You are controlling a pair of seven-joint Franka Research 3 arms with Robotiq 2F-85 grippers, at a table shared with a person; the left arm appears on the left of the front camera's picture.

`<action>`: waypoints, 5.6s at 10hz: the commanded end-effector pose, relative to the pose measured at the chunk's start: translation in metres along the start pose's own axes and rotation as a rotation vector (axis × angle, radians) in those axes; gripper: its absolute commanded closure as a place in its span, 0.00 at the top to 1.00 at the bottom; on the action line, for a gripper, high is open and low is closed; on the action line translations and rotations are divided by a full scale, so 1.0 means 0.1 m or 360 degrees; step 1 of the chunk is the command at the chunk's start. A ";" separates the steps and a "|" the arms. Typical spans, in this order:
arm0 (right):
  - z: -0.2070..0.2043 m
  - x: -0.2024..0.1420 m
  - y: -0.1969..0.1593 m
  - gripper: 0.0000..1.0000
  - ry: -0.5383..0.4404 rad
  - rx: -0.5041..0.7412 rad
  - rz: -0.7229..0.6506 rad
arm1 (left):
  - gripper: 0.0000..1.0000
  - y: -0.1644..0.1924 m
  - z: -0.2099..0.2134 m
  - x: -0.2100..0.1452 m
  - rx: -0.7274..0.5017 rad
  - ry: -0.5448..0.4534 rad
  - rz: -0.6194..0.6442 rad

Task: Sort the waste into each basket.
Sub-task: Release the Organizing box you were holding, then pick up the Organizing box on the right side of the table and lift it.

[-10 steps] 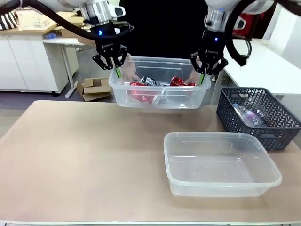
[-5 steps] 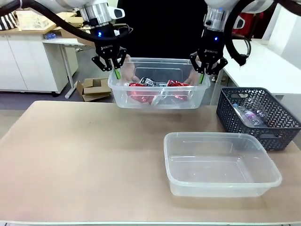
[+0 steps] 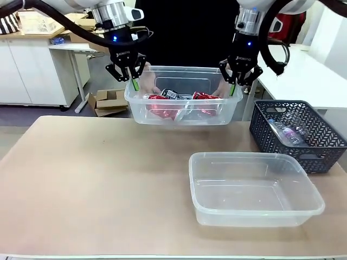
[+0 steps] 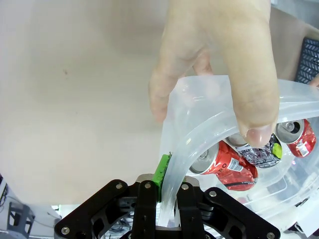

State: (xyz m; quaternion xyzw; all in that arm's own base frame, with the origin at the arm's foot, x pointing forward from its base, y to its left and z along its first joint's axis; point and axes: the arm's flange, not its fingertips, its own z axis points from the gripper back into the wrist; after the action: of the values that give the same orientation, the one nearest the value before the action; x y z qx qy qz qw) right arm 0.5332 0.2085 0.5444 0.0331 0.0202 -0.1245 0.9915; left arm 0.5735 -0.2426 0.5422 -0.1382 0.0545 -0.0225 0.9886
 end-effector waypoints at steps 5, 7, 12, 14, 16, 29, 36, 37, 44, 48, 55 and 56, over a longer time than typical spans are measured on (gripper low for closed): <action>-0.03 -0.10 -0.14 0.61 -0.0081 0.0083 -0.0005 | 0.66 -0.01 -0.02 -0.11 0.0094 -0.0042 -0.0015; -0.02 -0.11 -0.16 1.00 -0.0106 0.0090 -0.0016 | 1.00 0.04 0.00 -0.15 0.0085 -0.0069 -0.0006; -0.02 -0.14 -0.17 1.00 -0.0129 0.0096 0.0000 | 1.00 0.10 0.00 -0.20 0.0056 -0.0098 0.0006; 0.01 -0.09 -0.11 1.00 -0.0106 0.0053 -0.0019 | 1.00 0.04 0.02 -0.11 0.0059 -0.0056 -0.0003; 0.01 -0.09 -0.11 1.00 -0.0106 0.0053 -0.0019 | 1.00 0.04 0.02 -0.11 0.0059 -0.0056 -0.0003; 0.16 -0.39 -0.21 1.00 -0.0059 0.0178 0.0187 | 1.00 -0.06 0.06 -0.41 -0.0029 -0.0083 -0.0021; 0.12 -2.00 -2.31 1.00 0.0030 -0.0029 0.0569 | 1.00 -1.18 -0.84 -1.99 -0.0105 -0.0221 -0.0335; -0.06 -1.93 -2.52 1.00 0.0122 0.0112 0.0647 | 1.00 -1.38 -1.26 -1.86 0.0021 -0.0219 -0.0184; -0.28 -1.98 -2.59 1.00 0.0162 0.0073 0.0647 | 1.00 -1.42 -1.63 -2.00 0.0002 -0.0157 -0.0269; -1.01 -1.94 -2.71 1.00 0.0121 0.0201 0.0610 | 1.00 -1.45 -2.38 -2.62 0.0189 -0.0109 -0.0147; -2.22 -2.11 -2.55 1.00 0.0188 0.0026 0.0181 | 1.00 -1.29 -2.86 -2.51 0.0212 -0.0145 -0.0083; -2.29 -2.18 -2.57 1.00 0.0215 -0.0013 0.0170 | 1.00 -1.29 -2.85 -2.48 0.0203 -0.0213 -0.0079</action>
State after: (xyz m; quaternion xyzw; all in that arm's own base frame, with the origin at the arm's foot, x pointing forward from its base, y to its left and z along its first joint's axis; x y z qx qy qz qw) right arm 0.3541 0.0286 0.3724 0.0588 0.0923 -0.0541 0.9925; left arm 0.2907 -0.4245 0.3367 -0.0838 0.0146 -0.0567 0.9948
